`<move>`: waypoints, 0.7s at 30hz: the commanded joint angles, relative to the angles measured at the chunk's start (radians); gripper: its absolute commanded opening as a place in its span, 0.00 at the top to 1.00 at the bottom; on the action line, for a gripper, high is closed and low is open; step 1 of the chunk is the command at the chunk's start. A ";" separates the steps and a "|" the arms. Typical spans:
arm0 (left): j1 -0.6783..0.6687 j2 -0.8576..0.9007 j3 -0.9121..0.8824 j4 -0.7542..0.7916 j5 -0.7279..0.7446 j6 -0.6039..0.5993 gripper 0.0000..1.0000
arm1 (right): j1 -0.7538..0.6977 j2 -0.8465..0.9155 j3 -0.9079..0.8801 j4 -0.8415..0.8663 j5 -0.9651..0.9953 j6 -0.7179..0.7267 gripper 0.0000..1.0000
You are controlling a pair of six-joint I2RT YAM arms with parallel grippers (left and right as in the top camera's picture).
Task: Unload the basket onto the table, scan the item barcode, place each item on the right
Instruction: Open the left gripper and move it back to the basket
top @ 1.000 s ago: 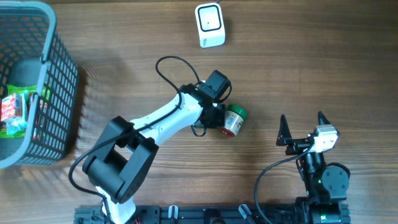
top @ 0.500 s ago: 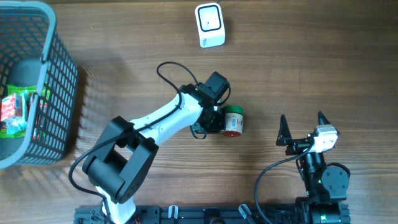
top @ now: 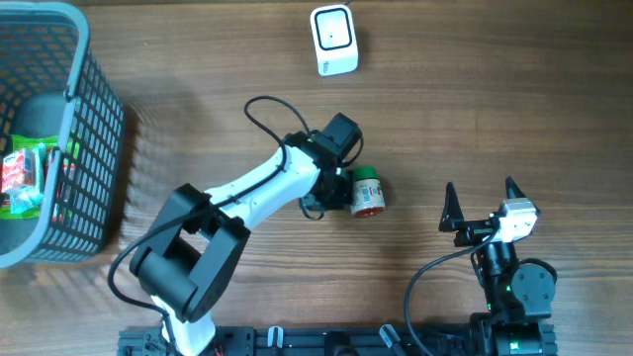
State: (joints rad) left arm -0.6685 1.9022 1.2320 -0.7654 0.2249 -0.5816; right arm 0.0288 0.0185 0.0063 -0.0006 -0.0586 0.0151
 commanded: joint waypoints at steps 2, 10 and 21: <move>0.102 -0.008 0.051 -0.060 -0.051 0.003 0.76 | -0.004 -0.001 -0.001 0.003 0.010 0.014 0.00; 0.290 -0.107 0.283 -0.230 -0.092 0.137 0.72 | -0.004 -0.001 -0.001 0.003 0.010 0.014 0.00; 0.720 -0.255 0.783 -0.353 -0.276 0.333 0.18 | -0.004 -0.001 -0.001 0.003 0.010 0.013 0.00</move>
State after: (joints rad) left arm -0.0624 1.7088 1.9312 -1.1084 0.0025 -0.3588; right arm 0.0288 0.0185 0.0063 -0.0006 -0.0586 0.0147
